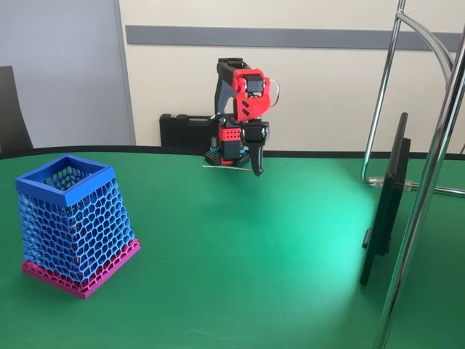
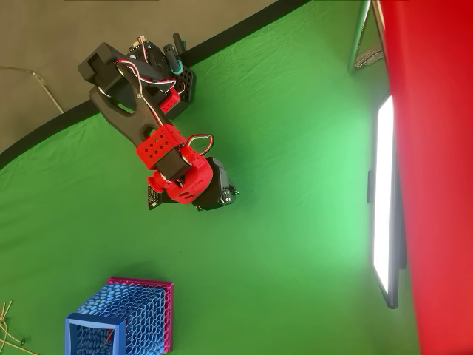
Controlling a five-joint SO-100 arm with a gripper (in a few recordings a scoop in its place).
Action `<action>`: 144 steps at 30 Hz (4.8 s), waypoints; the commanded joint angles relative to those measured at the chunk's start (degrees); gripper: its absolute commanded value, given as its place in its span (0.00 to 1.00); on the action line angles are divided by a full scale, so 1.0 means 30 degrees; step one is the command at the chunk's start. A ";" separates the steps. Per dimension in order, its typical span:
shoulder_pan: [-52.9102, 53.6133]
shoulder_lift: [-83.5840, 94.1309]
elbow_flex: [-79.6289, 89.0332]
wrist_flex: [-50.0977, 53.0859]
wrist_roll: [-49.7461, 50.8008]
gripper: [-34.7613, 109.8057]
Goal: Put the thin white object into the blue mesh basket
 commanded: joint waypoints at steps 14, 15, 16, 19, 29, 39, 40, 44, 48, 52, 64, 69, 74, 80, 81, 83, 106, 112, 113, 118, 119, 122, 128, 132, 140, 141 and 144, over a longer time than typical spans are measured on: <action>0.3369 0.2197 -0.3779 -0.0088 -0.3164 0.25; 0.3633 0.2197 -0.4072 -0.0088 -0.3340 0.25; 0.3896 0.2197 -0.4395 -0.0088 -0.3574 0.25; 0.4805 0.2256 -0.5303 -0.0146 -0.4307 0.25; 0.7324 0.2344 -0.6826 -0.2168 -0.5947 0.25; 0.9580 0.1377 -0.7412 -0.6709 -0.7178 0.25; 0.9756 0.1172 -0.7588 -0.6943 -0.7236 0.25; 1.0400 0.0322 -0.8320 -0.8145 -0.7441 0.25; 1.1250 -0.0850 -0.9404 -0.9844 -0.7324 0.24; 1.1982 -0.2373 -1.1484 -1.0518 -0.6738 0.24; 1.3125 -0.7324 -1.7402 -1.0605 -0.2314 0.24; 1.3330 -0.9316 -1.9482 -1.0400 -0.1406 0.24; 1.3418 -1.0869 -2.1328 -1.0195 -0.1377 0.24; 1.3477 -1.2891 -2.3965 -0.9316 -0.0703 0.25; 1.3418 -1.3213 -2.4287 -0.9287 -0.0732 0.26; 1.3359 -1.3711 -2.4668 -0.9609 -0.0820 0.25; 1.3506 -1.4707 -2.1328 -1.6289 0.4688 0.24; 1.3564 -1.4297 -2.0801 -1.5615 0.6035 0.43; 1.3564 -1.4268 -2.0771 -1.5586 0.6182 0.47; 1.3652 -1.4092 -2.1182 -1.4473 0.6738 0.59; 1.3682 -1.4033 -2.1270 -1.4355 0.6768 0.60; 1.3711 -1.3916 -2.1797 -1.3799 0.6797 0.60; 1.3447 -1.2861 -2.1328 -1.3184 0.6299 0.56; 1.2832 -1.1367 -2.0215 -1.2070 0.5625 0.55; 1.0898 -0.5742 -1.3359 -1.2012 0.3662 0.44; 1.0605 -0.4863 -1.2246 -1.2188 0.3457 0.43; 0.9697 -0.2432 -0.9053 -1.2773 0.2754 0.41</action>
